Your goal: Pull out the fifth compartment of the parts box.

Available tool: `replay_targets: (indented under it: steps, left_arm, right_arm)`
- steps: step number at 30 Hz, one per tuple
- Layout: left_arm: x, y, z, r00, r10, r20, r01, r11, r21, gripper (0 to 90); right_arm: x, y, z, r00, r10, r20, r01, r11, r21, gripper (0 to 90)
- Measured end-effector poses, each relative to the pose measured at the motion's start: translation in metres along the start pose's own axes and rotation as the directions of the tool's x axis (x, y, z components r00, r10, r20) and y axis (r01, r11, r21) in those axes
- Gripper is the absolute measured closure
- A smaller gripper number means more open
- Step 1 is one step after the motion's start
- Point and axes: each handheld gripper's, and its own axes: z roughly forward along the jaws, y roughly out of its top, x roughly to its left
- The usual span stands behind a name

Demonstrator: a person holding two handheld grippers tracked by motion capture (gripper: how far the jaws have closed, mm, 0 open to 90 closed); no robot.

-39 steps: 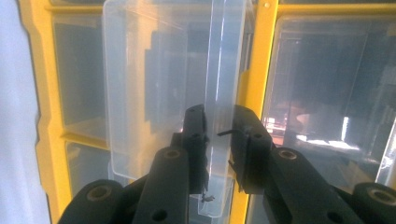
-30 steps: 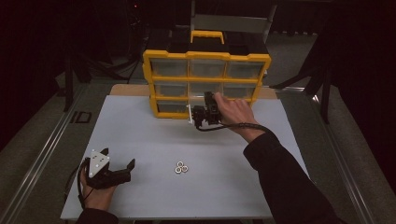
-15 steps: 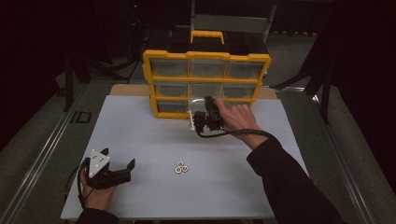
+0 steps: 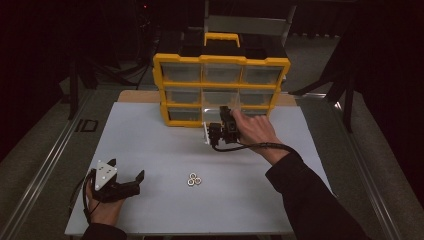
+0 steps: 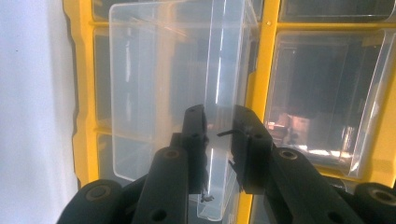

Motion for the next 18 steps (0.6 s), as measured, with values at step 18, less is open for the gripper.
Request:
replay_targets:
  steps: [18]
  left_arm:
    - [0.0003, -0.0001, -0.0002, 1.0000, 0.000, -0.001, 0.000, 1.0000, -0.001, 0.0]
  right_arm:
    - [0.0007, -0.0065, -0.0044, 0.9963, 0.082, -0.024, -0.083, 0.996, -0.028, 67.1]
